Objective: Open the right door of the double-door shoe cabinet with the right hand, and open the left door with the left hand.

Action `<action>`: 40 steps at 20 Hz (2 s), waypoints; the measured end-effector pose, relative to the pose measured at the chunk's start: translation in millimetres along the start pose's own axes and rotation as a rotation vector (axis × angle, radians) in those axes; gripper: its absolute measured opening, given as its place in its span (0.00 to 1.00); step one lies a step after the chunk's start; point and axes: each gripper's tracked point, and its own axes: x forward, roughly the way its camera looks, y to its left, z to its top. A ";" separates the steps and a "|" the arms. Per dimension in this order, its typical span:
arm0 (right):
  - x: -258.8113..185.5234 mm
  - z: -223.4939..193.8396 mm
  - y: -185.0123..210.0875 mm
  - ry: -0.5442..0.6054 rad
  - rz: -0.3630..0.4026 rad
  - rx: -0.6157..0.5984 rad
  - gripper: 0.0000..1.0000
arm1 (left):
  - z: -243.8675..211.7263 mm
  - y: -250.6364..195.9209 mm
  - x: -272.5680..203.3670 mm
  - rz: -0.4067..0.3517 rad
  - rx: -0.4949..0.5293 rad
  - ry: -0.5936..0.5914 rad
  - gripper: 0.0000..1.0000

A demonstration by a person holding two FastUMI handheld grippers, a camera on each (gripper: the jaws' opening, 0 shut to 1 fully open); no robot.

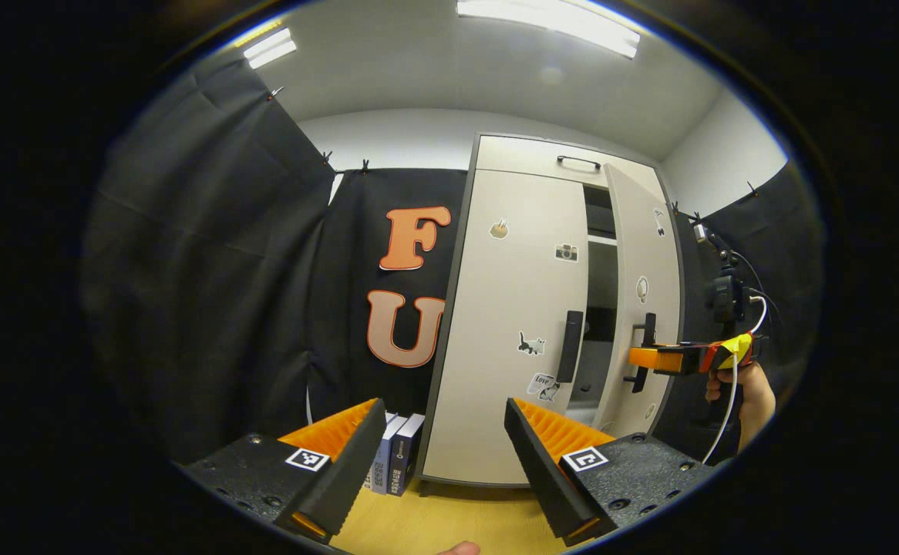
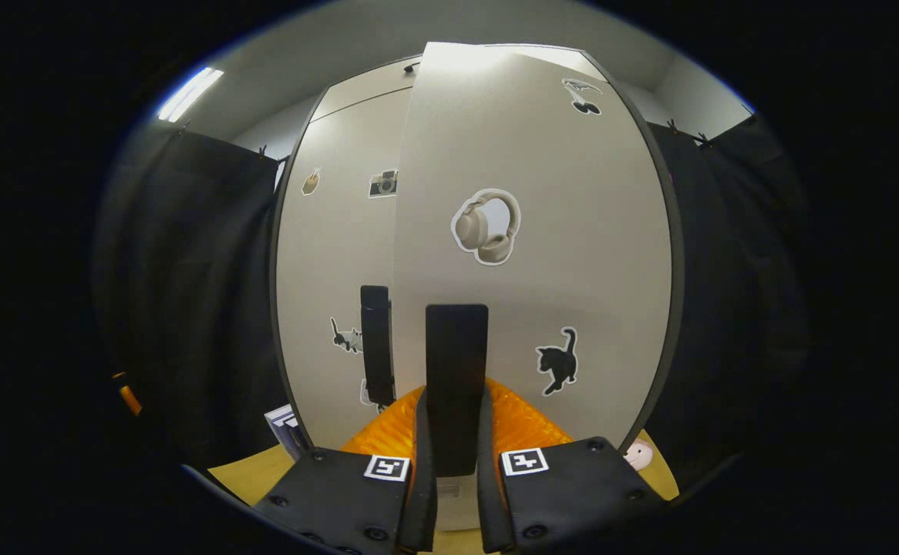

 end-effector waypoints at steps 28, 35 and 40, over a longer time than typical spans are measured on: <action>-76.7 6.3 -91.1 -0.045 -0.200 -0.042 0.28 | -28.6 -50.5 11.1 -0.115 -0.051 0.022 0.95; -78.3 12.0 -102.2 -0.078 -0.223 0.047 0.12 | -26.9 -44.1 5.4 -0.108 -0.046 0.017 0.94; -79.2 17.1 -110.6 -0.087 -0.226 0.007 0.17 | -20.9 -34.7 -1.5 -0.088 -0.040 0.005 0.94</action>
